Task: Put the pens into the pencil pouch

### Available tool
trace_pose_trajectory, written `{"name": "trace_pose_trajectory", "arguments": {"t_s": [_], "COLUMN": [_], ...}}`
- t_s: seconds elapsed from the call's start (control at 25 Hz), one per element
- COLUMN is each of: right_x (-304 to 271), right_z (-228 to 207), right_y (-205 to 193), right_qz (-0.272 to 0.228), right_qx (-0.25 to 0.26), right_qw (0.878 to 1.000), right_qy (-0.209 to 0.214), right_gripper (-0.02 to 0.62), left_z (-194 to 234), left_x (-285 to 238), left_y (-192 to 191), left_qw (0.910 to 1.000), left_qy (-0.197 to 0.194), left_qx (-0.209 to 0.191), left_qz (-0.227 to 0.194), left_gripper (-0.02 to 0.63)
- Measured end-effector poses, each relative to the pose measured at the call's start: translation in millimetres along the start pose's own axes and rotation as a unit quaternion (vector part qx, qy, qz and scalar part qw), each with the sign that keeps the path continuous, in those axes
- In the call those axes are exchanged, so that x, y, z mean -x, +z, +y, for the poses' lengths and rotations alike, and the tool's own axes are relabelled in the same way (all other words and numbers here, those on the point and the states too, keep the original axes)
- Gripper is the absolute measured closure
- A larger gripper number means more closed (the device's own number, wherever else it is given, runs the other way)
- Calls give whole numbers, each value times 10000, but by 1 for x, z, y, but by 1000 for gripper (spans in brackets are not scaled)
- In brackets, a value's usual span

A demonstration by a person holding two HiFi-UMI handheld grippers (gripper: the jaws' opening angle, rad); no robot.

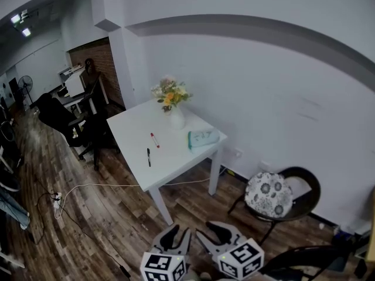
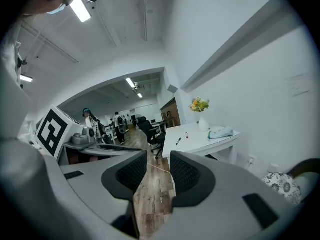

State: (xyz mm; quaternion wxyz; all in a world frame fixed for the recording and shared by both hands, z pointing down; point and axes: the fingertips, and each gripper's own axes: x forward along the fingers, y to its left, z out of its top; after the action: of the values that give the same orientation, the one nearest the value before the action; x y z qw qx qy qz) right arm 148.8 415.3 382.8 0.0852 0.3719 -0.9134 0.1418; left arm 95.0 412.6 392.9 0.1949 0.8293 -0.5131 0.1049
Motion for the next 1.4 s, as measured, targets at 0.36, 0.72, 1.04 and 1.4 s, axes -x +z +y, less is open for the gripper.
{"name": "trace_pose_trajectory", "arguments": {"t_s": [0.36,0.72,1.04,1.4], "right_x": [-10,-75,-166,-228], "right_z": [-23,-66,-90,-115], "right_y": [-7,8,57,81], "right_qz": [91,127,152,125], "right_qx": [-123,-245,-303,-401], "right_qw": [9999,9992,9982,9952], "right_qy": [-75,-299,-489,-887], "right_gripper": [474,474,474,474], "left_z": [21,85,157,213], "left_x": [-14,-64,-118,-165], "left_y": [-14,9,64,97], "left_qw": [9994,9992,9996,9986], "left_qy": [220,190,-87,-436], "left_qx": [160,209,135,81], "left_qz": [209,270,217,300], "left_gripper": [489,489,489,489]}}
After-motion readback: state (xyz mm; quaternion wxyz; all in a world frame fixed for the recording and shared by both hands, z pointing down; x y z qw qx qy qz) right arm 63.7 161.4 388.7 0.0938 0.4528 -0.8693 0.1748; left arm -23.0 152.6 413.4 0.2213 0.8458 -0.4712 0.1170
